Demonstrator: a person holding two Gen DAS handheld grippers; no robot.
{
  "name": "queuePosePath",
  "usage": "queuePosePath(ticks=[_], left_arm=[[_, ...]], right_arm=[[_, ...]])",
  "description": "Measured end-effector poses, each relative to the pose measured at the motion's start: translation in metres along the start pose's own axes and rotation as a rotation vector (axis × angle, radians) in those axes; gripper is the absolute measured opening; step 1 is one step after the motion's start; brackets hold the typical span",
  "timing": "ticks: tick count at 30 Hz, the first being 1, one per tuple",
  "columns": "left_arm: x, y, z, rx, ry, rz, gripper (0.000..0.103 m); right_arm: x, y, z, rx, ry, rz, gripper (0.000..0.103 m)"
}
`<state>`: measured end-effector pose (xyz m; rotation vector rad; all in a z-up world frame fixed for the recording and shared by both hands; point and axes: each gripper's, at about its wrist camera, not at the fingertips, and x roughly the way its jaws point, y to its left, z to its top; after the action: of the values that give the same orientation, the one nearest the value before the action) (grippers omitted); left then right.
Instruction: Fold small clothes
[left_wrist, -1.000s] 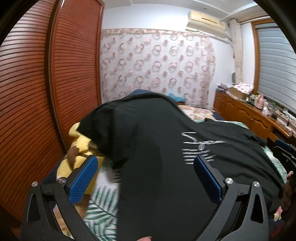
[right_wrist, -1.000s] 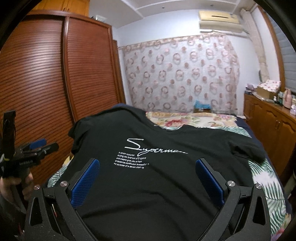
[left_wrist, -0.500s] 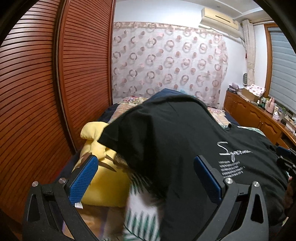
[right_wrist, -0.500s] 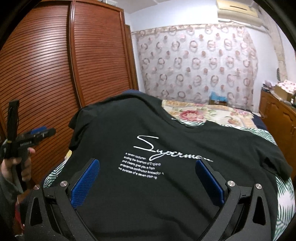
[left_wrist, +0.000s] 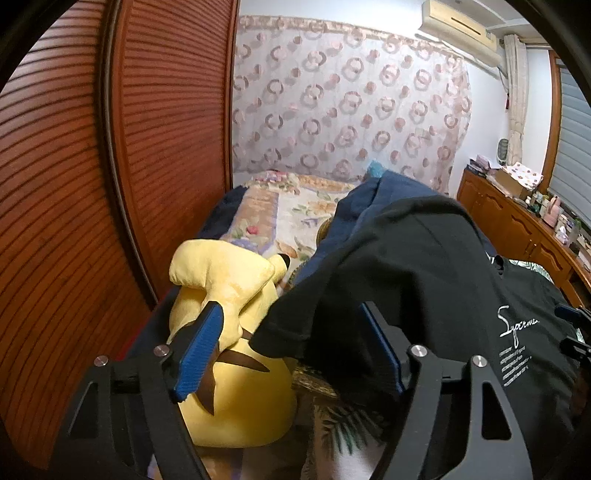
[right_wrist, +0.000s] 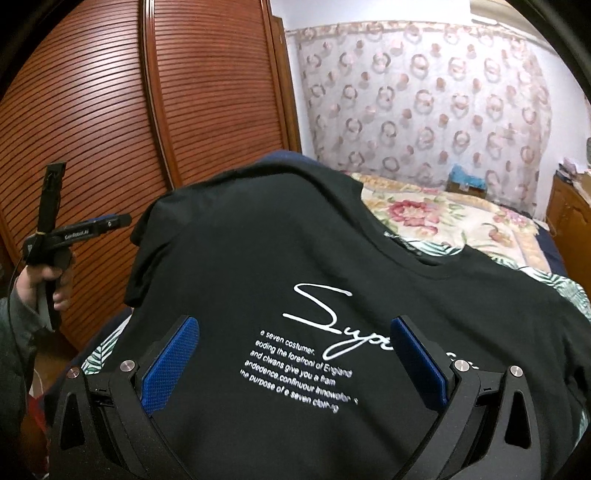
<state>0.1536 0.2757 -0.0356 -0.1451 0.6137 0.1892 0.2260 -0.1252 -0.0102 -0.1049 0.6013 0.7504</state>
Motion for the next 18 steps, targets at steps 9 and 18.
queuePosePath(ticks=[9, 18], left_arm=[[0.036, 0.014, -0.01, -0.031, 0.094, -0.077, 0.057], [0.022, 0.007, 0.003, 0.025, 0.079, -0.093, 0.007]], right_arm=[[0.022, -0.009, 0.017, -0.008, 0.058, 0.02, 0.103], [0.025, -0.008, 0.02, 0.007, 0.061, 0.012, 0.103]])
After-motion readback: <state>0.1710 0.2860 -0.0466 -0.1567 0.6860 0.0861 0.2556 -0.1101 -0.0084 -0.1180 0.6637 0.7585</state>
